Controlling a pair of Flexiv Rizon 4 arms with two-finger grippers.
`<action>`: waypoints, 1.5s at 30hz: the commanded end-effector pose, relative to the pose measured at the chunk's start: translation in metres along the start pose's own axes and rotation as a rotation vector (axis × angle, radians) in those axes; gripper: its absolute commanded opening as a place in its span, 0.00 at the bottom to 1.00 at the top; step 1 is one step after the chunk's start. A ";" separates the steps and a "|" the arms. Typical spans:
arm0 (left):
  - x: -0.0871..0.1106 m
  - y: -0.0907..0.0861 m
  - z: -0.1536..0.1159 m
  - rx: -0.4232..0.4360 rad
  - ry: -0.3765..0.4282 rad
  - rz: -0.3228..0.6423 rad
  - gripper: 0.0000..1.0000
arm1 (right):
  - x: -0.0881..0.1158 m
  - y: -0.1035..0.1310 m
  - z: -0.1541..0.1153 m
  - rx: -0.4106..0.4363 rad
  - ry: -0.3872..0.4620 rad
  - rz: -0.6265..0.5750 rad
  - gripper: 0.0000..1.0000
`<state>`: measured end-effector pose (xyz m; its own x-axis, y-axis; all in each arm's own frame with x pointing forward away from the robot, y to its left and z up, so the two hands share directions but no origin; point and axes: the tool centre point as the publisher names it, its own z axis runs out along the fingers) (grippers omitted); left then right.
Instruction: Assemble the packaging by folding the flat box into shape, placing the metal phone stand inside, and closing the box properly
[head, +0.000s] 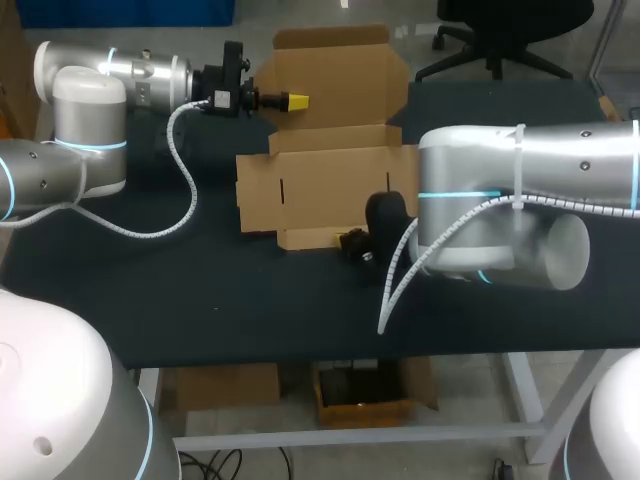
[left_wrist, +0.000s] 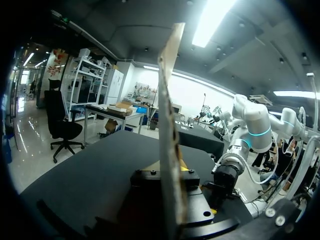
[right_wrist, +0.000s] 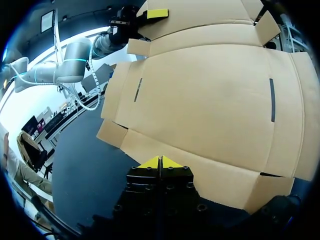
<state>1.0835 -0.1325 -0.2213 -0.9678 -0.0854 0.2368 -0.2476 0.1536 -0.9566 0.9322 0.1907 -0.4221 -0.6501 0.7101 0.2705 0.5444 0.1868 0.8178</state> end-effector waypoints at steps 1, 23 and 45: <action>-0.002 0.002 0.000 0.000 0.005 -0.004 0.00 | 0.000 -0.006 0.006 -0.018 -0.006 0.001 0.00; 0.000 0.006 0.000 0.004 0.015 -0.013 0.00 | -0.004 -0.014 0.010 -0.013 -0.018 0.026 0.00; 0.049 0.005 -0.005 0.009 0.020 0.058 0.00 | -0.004 -0.014 0.010 -0.013 -0.018 0.026 0.00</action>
<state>1.0473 -0.1328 -0.2184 -0.9811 -0.0288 0.1912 -0.1934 0.1460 -0.9702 0.9339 0.1901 -0.4300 -0.6294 0.7227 0.2857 0.5586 0.1652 0.8128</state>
